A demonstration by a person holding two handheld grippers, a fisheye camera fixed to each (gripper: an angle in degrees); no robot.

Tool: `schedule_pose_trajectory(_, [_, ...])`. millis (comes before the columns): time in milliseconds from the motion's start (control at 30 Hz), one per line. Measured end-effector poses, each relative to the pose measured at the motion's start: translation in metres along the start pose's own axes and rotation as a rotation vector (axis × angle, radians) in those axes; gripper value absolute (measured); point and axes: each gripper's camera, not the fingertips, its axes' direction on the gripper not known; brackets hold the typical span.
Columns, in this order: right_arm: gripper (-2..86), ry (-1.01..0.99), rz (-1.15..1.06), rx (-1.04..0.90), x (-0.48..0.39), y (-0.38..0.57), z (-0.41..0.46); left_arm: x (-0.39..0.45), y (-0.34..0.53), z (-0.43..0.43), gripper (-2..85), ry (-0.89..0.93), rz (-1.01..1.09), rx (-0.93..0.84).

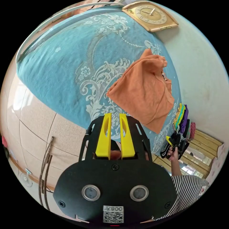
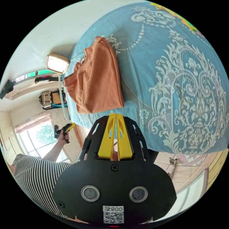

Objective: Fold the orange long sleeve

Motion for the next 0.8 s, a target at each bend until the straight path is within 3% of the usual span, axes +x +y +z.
schedule_pose_trajectory(167, [6.7,0.145,-0.138,0.117,-0.069,-0.08,0.009,0.037,-0.088,-0.006,10.7,-0.121,0.311,0.05])
schedule_pose_trajectory(367, [9.2,0.282,-0.189,0.213,-0.119,-0.144,0.034,0.05,-0.141,-0.012,12.2,-0.2,0.447,0.171])
schedule_pose_trajectory(600, [8.0,0.427,-0.171,0.163,-0.132,-0.165,0.097,0.012,-0.139,0.017,7.3,-0.262,0.457,0.114])
schedule_pose_trajectory(800, [5.1,0.365,-0.225,0.201,-0.145,-0.132,0.102,-0.028,-0.086,-0.025,3.2,-0.121,0.497,0.223])
